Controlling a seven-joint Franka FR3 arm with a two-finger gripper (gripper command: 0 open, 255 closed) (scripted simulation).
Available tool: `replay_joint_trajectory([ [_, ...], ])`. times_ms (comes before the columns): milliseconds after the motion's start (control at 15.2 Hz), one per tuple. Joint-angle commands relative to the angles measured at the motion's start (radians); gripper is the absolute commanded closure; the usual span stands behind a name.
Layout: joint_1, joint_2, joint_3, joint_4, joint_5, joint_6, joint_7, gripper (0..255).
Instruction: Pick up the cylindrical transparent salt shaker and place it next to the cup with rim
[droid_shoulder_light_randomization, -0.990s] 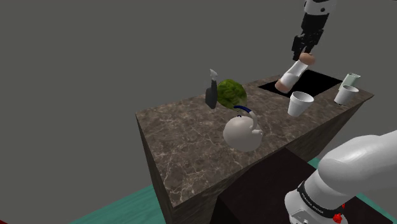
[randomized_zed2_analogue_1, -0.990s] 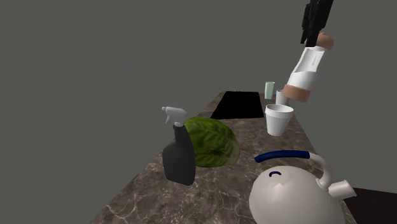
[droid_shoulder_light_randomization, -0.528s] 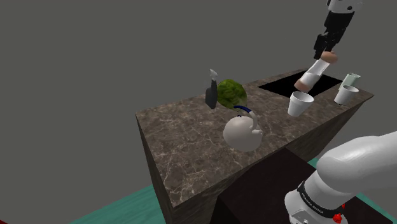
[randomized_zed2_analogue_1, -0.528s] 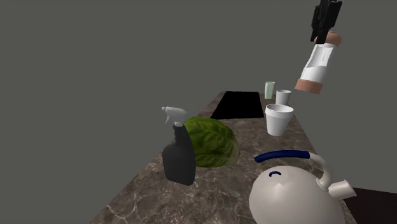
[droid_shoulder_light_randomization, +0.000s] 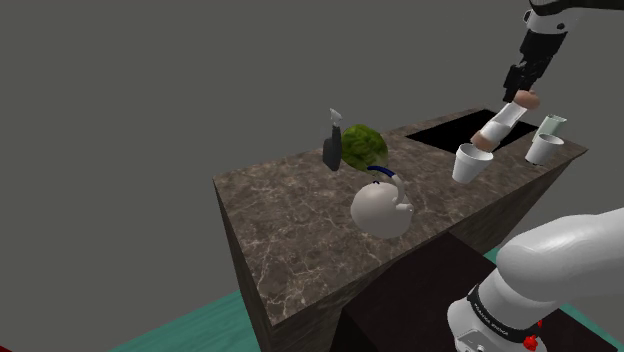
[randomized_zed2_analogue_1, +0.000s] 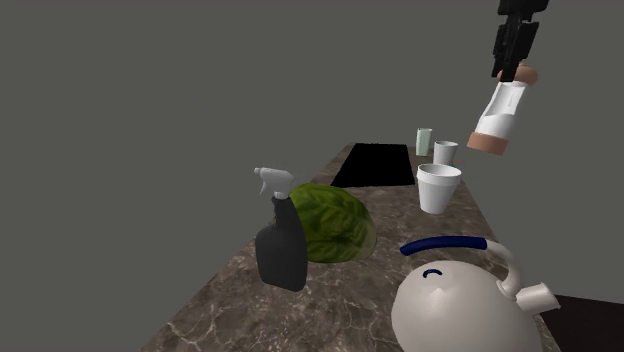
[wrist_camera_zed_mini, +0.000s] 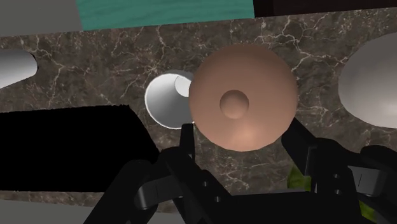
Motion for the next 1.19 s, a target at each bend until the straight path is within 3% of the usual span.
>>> replay_joint_trajectory([
  [0,-0.002,-0.004,-0.004,-0.028,-0.004,0.025,0.004,255],
  [1122,-0.017,-0.022,-0.040,-0.266,-0.041,0.243,0.044,255],
])
